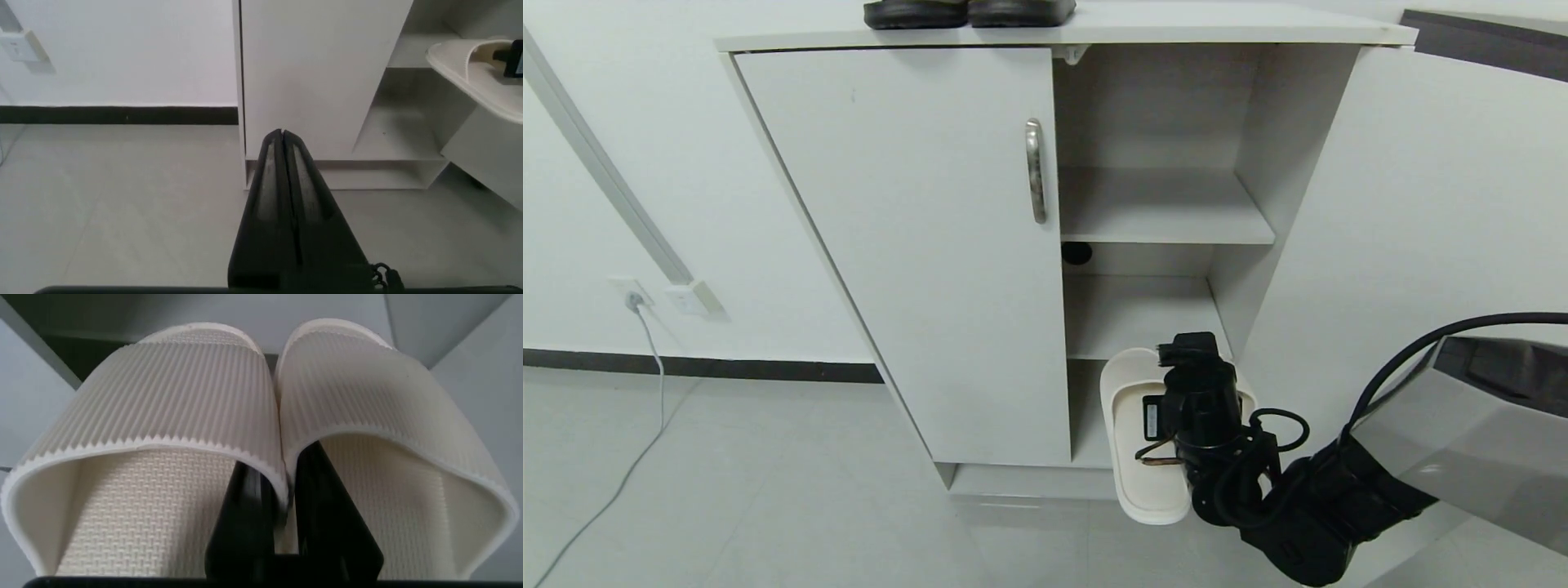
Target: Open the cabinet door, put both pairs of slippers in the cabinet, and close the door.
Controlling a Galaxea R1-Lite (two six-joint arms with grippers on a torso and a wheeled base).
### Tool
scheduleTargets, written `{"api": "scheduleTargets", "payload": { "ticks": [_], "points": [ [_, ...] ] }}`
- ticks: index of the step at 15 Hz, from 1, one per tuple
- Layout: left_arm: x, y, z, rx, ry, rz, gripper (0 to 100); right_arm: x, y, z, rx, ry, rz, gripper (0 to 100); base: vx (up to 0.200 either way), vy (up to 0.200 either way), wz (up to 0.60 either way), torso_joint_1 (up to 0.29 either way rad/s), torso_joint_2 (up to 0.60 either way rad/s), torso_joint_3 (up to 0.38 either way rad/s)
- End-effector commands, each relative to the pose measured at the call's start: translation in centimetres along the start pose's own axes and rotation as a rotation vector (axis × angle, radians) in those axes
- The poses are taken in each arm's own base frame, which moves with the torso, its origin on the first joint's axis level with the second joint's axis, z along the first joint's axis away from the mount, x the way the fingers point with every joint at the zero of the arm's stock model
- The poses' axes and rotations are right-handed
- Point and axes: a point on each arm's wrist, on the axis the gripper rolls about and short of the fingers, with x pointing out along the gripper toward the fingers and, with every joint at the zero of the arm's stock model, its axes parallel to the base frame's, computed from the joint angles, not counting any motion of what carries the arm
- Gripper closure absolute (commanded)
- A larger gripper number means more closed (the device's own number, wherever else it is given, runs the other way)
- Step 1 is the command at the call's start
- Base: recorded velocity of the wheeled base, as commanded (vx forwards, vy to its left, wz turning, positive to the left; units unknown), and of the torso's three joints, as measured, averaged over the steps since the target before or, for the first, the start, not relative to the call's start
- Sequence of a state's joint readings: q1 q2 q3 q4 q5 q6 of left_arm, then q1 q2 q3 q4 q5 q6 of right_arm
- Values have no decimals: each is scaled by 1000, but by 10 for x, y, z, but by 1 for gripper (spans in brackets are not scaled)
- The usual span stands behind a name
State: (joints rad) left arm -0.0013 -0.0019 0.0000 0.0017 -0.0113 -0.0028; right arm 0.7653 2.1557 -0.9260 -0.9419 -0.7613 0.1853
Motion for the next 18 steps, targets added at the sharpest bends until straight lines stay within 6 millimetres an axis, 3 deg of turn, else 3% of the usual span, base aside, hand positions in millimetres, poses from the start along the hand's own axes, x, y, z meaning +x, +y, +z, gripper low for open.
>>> {"api": "scheduleTargets", "payload": {
  "ticks": [1, 6, 11, 14, 18],
  "points": [
    [0, 0, 0, 0, 2, 0, 100, 3, 2, -2, 0, 4, 5, 100, 0, 0, 0, 2, 2, -198],
    [0, 0, 0, -2, 2, 2, 100, 14, 12, -5, 9, -17, 32, 100, 0, 0, 0, 6, 2, -180],
    [0, 0, 0, -3, 2, 2, 100, 15, 15, 8, 13, -153, 39, 100, 0, 0, 0, 0, 0, 0],
    [0, 0, 0, -3, 2, 2, 100, 29, 11, -8, -26, -207, -1, 100, 0, 0, 0, 0, 0, 0],
    [0, 0, 0, -2, 2, 2, 100, 32, 10, -10, -24, -204, -6, 100, 0, 0, 0, 0, 0, 0]
  ]
}}
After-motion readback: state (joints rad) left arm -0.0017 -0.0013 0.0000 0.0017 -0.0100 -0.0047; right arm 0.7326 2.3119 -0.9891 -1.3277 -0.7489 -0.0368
